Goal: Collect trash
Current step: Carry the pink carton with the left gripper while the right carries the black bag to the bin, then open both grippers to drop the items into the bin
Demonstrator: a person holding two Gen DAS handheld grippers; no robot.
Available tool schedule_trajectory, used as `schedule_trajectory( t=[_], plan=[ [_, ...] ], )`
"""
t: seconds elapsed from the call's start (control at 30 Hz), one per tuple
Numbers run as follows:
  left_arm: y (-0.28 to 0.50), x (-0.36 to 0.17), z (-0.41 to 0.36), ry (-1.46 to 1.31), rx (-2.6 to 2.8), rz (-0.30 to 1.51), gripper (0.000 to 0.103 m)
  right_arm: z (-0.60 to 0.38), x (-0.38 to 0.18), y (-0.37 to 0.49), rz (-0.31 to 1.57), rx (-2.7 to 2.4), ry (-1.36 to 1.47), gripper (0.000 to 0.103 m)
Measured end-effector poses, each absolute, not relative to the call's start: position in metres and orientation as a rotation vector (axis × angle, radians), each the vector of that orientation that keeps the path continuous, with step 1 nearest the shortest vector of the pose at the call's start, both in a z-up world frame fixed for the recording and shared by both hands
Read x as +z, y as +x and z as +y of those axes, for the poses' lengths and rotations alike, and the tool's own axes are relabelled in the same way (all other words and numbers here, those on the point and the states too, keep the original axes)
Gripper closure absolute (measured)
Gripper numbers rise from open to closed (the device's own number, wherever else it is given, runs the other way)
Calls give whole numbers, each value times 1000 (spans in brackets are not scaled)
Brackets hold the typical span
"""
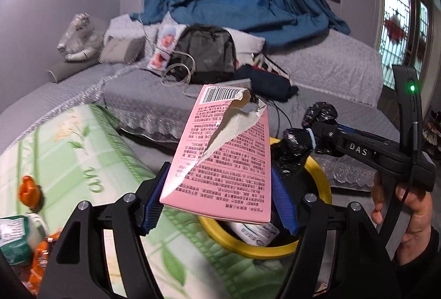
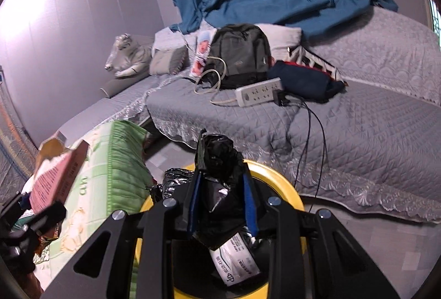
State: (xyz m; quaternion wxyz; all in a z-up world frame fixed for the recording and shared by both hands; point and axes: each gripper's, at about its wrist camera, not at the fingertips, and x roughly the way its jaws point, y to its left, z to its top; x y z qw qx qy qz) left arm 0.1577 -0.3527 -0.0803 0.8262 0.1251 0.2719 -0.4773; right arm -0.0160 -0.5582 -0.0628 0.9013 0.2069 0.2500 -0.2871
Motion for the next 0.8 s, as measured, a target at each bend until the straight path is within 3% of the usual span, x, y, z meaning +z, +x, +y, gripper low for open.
schedule_trajectory(
  t=[0.5, 0.53, 0.6, 0.63, 0.8],
  plan=[
    [158, -121, -401, 289, -995, 656, 36, -597, -115, -17, 616, -663, 510, 76],
    [160, -122, -402, 287, -982, 661, 35, -598, -116, -18, 616, -672, 511, 72],
    [161, -124, -399, 276, -960, 666, 15, -601, -115, -22, 606, -698, 521, 59],
    [163, -124, -397, 258, -950, 670, 14, -602, -115, -25, 598, -714, 525, 51],
    [169, -124, -385, 222, -911, 666, 9, -605, -112, -35, 580, -736, 535, 50]
  ],
)
